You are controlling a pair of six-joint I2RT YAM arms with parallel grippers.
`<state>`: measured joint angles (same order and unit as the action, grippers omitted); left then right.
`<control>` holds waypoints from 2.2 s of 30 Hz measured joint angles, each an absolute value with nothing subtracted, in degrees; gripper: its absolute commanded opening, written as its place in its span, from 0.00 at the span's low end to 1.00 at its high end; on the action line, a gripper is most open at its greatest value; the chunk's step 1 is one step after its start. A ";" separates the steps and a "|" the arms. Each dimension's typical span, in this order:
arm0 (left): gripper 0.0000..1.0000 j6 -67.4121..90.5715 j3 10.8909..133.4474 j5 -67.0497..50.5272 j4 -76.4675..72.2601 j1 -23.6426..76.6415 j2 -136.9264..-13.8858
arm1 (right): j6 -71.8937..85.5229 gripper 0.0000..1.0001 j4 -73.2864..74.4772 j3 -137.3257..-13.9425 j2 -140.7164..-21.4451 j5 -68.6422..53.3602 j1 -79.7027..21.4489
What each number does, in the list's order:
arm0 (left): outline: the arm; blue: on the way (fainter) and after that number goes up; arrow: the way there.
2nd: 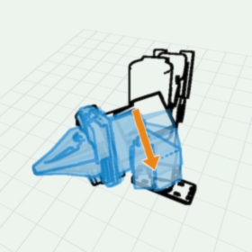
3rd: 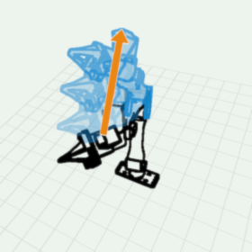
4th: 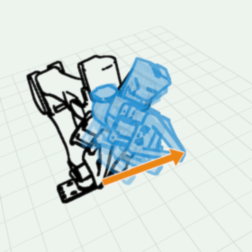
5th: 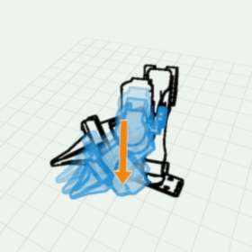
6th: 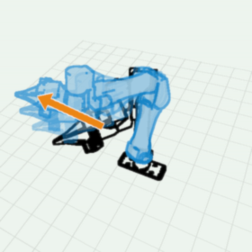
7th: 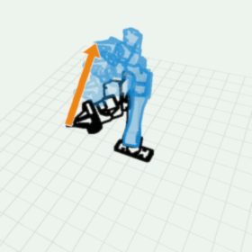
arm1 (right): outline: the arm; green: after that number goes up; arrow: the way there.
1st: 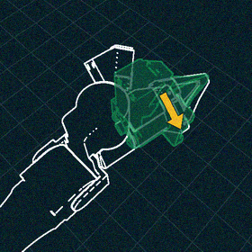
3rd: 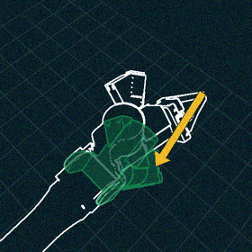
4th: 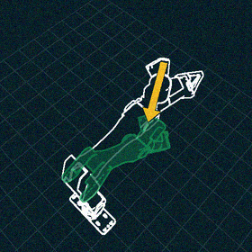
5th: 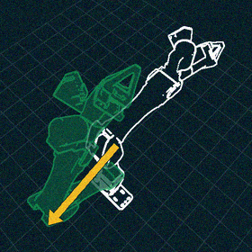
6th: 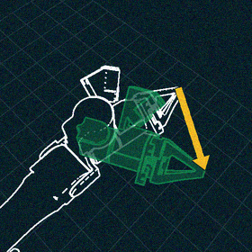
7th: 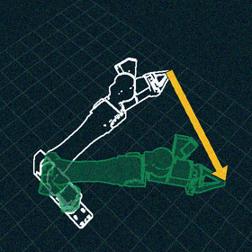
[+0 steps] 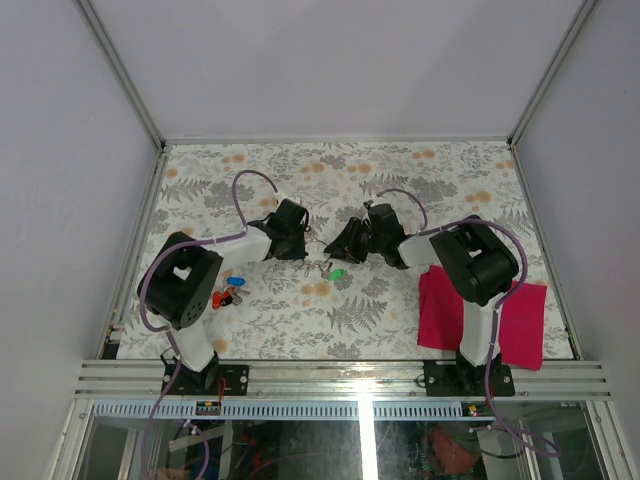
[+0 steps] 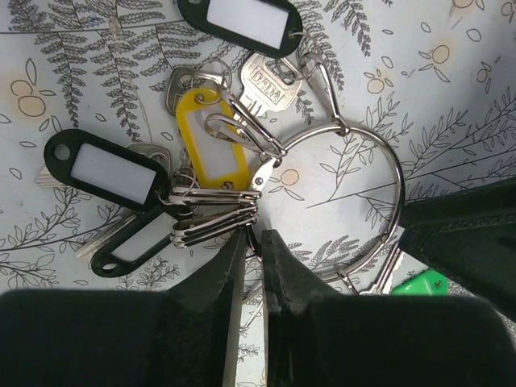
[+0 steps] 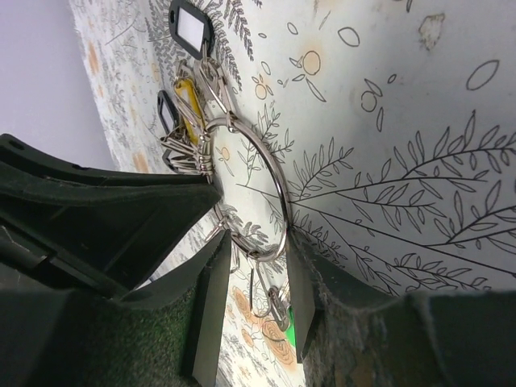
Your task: Put the keys on the keyring
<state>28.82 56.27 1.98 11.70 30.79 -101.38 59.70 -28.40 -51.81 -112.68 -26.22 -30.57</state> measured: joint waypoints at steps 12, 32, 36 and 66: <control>0.09 28.14 56.51 3.07 10.68 30.52 -101.91 | 67.40 0.38 -46.11 -45.91 -115.81 -28.27 -29.93; 0.09 28.95 52.80 1.23 4.80 29.47 -100.53 | 75.29 0.35 -63.31 -42.13 -121.08 -27.51 -29.45; 0.09 29.23 51.81 0.47 3.27 29.19 -100.16 | 75.53 0.35 -64.03 -41.95 -121.14 -27.49 -29.45; 0.22 33.87 48.25 -12.62 -5.41 30.70 -100.66 | 74.00 0.00 -70.59 -41.32 -117.75 -31.88 -30.96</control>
<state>33.87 48.25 -12.62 -5.41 30.70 -100.66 74.00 -70.59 -41.32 -117.75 -31.88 -30.96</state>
